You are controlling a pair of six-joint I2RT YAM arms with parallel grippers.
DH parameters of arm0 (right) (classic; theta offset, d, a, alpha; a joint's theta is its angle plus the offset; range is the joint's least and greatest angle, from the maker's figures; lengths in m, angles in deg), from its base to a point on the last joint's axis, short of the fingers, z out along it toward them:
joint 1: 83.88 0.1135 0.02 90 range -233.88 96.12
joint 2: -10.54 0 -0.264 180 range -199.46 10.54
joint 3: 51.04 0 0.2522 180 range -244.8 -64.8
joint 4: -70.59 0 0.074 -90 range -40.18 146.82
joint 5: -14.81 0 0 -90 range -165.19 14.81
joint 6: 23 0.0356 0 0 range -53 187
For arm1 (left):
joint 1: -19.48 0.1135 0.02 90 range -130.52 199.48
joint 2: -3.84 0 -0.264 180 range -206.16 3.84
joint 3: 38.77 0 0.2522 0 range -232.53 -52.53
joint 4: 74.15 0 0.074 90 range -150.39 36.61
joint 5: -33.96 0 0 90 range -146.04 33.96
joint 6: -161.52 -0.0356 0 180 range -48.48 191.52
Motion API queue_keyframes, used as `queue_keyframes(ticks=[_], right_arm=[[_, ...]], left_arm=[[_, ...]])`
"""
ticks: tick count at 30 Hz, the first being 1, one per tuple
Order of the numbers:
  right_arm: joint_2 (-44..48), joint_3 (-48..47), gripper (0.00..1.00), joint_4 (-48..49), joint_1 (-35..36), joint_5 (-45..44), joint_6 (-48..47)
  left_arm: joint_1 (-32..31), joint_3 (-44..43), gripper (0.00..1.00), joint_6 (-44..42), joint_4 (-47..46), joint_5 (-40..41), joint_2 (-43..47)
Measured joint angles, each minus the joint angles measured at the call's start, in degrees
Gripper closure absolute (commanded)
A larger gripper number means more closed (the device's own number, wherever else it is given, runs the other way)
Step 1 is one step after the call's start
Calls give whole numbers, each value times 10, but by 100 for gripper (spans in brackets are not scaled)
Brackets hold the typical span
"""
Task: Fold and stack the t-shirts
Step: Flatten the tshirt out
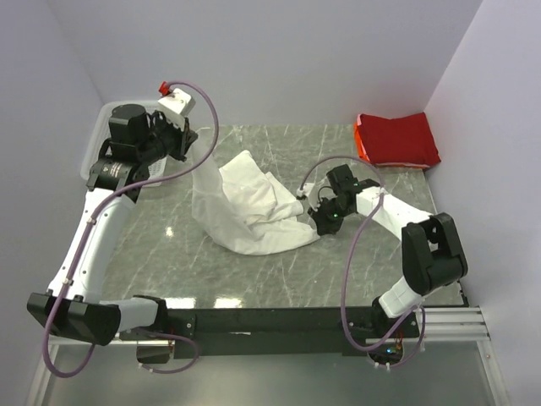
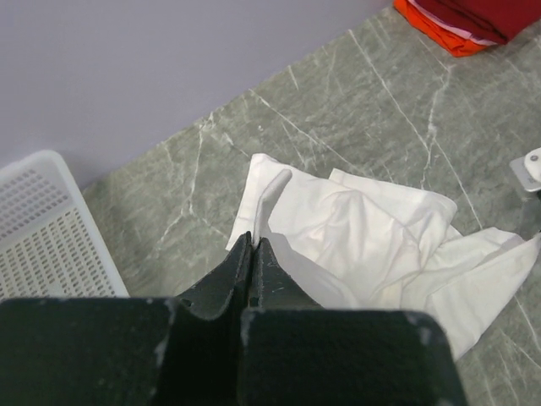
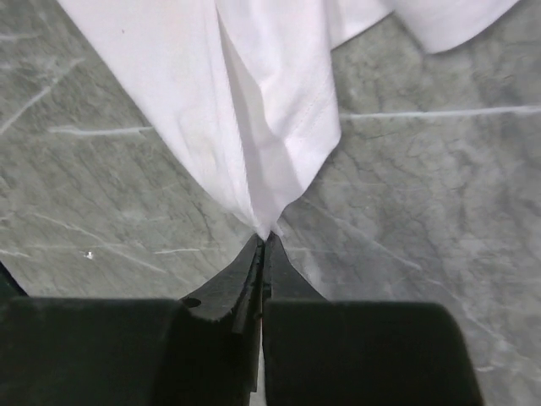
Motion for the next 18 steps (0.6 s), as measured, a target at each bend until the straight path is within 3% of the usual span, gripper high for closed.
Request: queue_keyframes(ticks=[7, 18], right_arm=[[62, -46, 100, -31, -20, 4, -3], [169, -254, 100, 4, -188, -29, 99]], left_arm=[[25, 0, 100, 22, -13, 19, -16], [71, -138, 100, 44, -64, 104, -111]])
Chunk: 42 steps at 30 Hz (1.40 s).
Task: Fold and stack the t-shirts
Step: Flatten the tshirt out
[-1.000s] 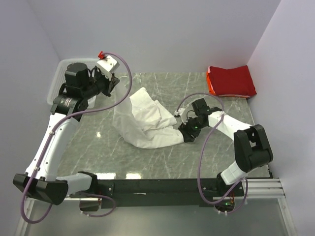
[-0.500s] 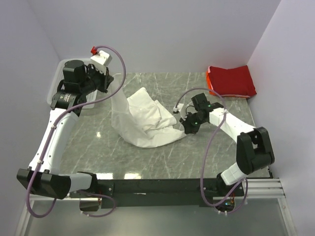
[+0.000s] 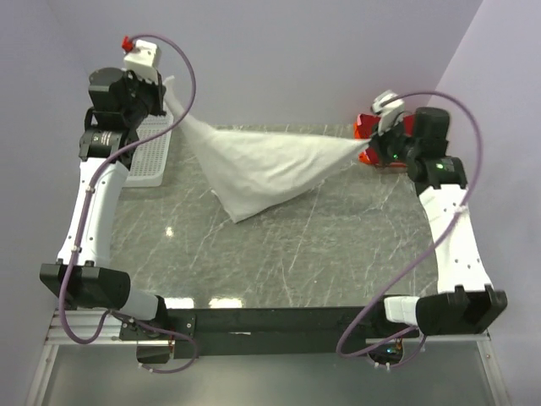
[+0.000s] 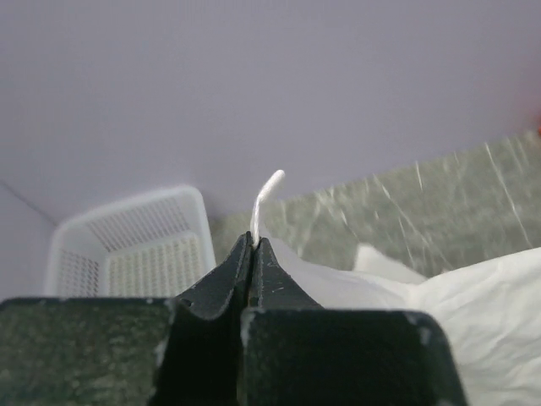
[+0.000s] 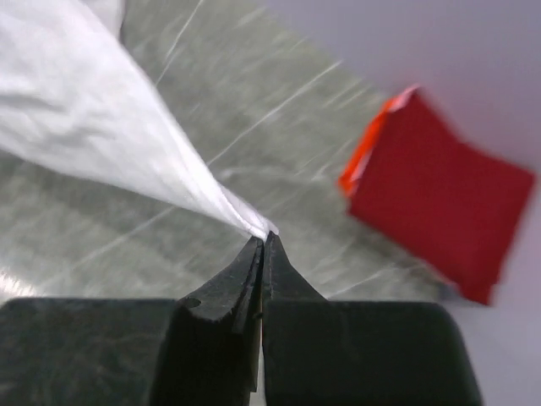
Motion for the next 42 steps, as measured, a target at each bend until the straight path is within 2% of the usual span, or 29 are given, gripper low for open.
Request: queue_keyframes(ticks=[4, 9, 11, 16, 18, 25, 33, 36, 42], right_arm=[[41, -56, 100, 52, -25, -36, 37], [72, -91, 100, 122, -40, -90, 62], [75, -96, 100, 140, -40, -105, 67], [63, -99, 100, 151, -40, -128, 73], [54, -99, 100, 151, -40, -136, 73], [35, -110, 100, 153, -40, -151, 71], [47, -153, 100, 157, -40, -153, 71], [83, -152, 100, 154, -40, -153, 73], [215, -138, 100, 158, -40, -158, 86]], left_arm=[[0, -51, 99, 2, -34, 21, -16], [-11, -32, 99, 14, -74, 24, 4], [-40, -1, 99, 7, -80, 36, 22], [-181, 53, 99, -30, -77, 92, 49], [-201, 55, 99, -34, -75, 113, 48], [-188, 56, 99, -46, -88, 221, 48], [-136, 51, 99, -26, -92, 238, 66], [-125, 61, 99, -20, -91, 239, 116], [-126, 74, 99, -18, -94, 239, 288]])
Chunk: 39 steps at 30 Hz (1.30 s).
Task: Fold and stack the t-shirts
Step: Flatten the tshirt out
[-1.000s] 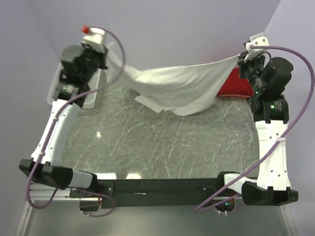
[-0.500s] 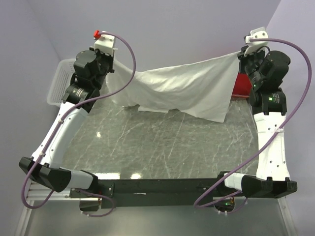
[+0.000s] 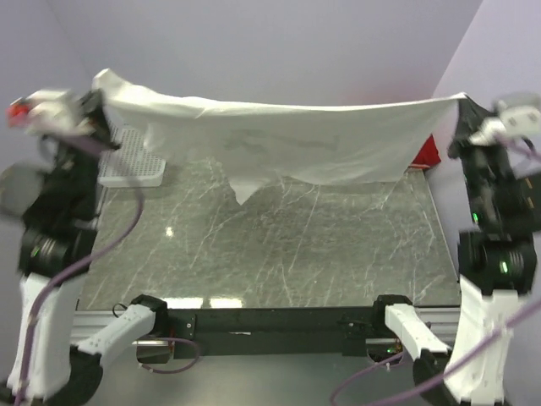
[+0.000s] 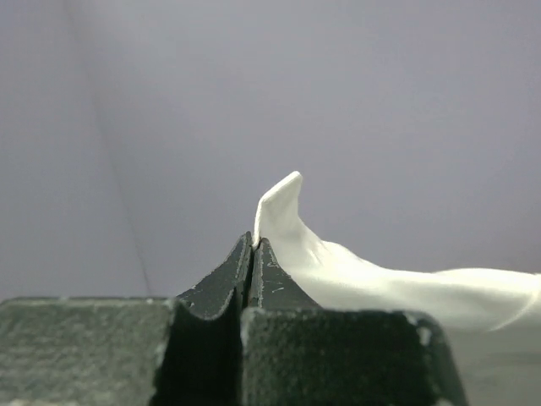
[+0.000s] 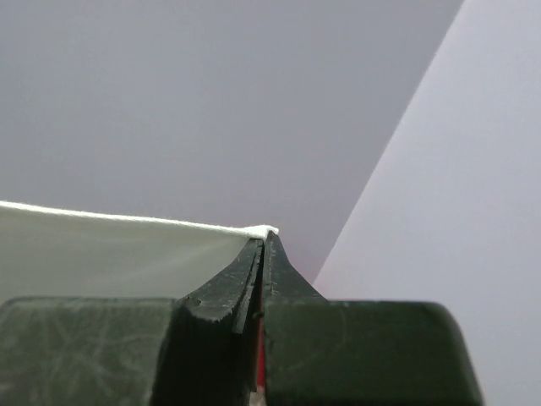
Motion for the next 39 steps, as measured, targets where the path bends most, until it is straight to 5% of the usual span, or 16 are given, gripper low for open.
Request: queue_keyframes(ticks=[6, 18, 30, 35, 39], right_arm=[[114, -11, 100, 28, 0, -16, 7], [120, -18, 100, 54, 0, -24, -14], [76, 340, 100, 55, 0, 50, -61], [-8, 463, 100, 106, 0, 64, -103], [-136, 480, 100, 165, 0, 63, -135]], left_arm=[[0, -23, 99, -3, -20, 1, 116], [0, -138, 99, -48, 50, -24, 58], [0, 216, 99, -28, 106, -96, 35], [1, 291, 99, -18, 52, -111, -90], [9, 269, 99, -17, 2, -120, -254]])
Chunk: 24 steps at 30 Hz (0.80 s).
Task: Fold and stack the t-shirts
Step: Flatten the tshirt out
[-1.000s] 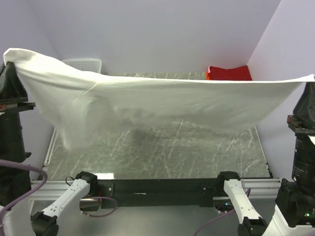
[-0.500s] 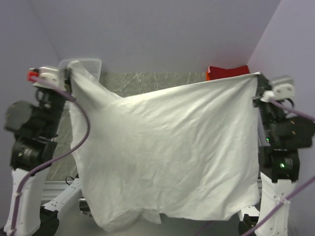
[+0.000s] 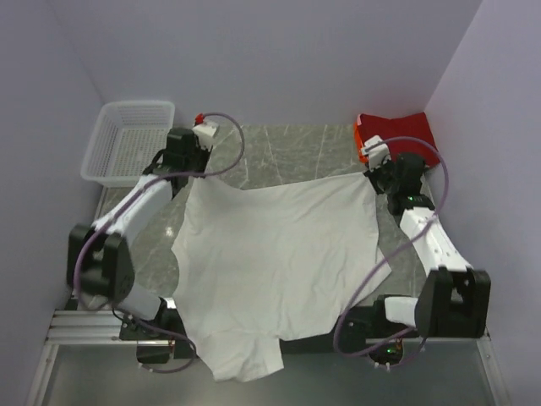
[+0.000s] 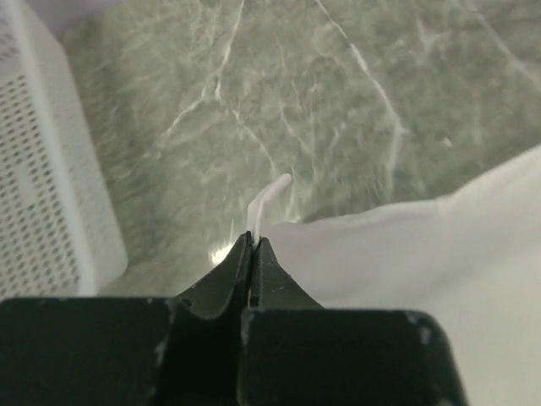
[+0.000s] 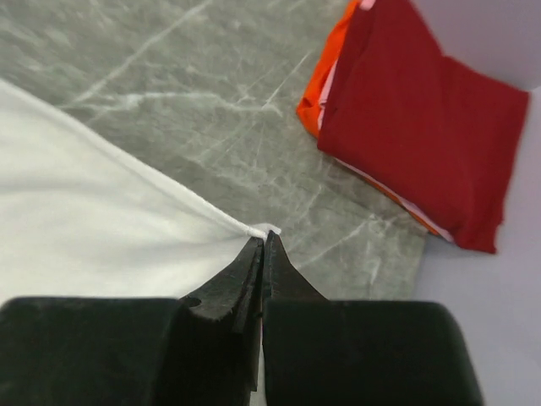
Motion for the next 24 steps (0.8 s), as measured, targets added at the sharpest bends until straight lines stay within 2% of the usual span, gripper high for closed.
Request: queue_keyframes(ticks=[2, 6, 11, 16, 19, 24], right_arm=[[-72, -12, 100, 31, 0, -4, -14], [-197, -66, 100, 63, -5, -11, -35], [-345, -209, 100, 67, -12, -17, -45], [-434, -326, 100, 57, -18, -18, -55], [-467, -376, 100, 30, -20, -14, -59], [-485, -403, 100, -8, -21, -1, -61]], left_arm=[[10, -57, 99, 2, -1, -5, -100], [39, -250, 99, 10, 18, -18, -310], [60, -461, 99, 14, 38, -25, -488], [65, -530, 99, 1, 40, -25, -547], [63, -532, 99, -3, 39, -25, -550], [62, -518, 99, 2, 17, -28, -549]])
